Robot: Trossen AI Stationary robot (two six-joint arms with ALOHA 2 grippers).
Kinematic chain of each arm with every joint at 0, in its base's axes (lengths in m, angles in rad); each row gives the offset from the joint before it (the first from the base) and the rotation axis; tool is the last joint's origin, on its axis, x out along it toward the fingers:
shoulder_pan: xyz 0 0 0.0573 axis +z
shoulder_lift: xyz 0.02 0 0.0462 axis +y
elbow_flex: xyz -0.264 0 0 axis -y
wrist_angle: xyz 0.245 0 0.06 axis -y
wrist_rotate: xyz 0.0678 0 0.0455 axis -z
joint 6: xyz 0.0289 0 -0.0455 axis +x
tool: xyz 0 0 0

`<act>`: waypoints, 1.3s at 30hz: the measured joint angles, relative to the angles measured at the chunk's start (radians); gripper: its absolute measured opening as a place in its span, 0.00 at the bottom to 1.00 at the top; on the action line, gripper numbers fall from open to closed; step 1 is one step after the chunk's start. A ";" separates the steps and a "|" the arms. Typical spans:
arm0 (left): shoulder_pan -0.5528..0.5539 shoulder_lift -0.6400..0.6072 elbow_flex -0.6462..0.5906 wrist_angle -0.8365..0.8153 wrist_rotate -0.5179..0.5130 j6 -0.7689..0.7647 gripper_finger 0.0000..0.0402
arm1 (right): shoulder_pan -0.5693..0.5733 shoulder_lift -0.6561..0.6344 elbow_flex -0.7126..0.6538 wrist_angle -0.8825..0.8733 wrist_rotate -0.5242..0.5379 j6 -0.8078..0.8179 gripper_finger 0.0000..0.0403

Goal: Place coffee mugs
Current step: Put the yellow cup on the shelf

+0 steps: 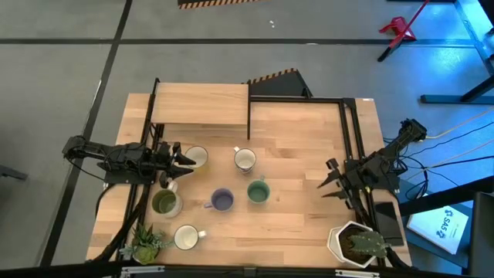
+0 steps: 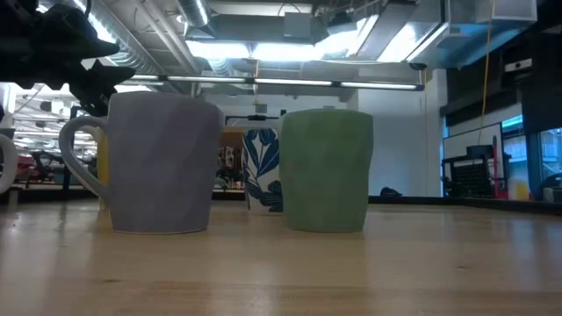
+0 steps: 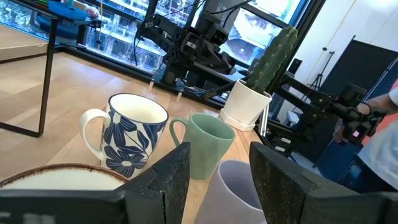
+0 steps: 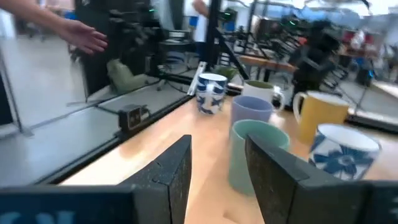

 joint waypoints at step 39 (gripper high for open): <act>0.000 0.000 0.000 0.033 -0.098 -0.168 0.40 | 0.000 0.000 0.000 0.073 0.474 0.290 0.35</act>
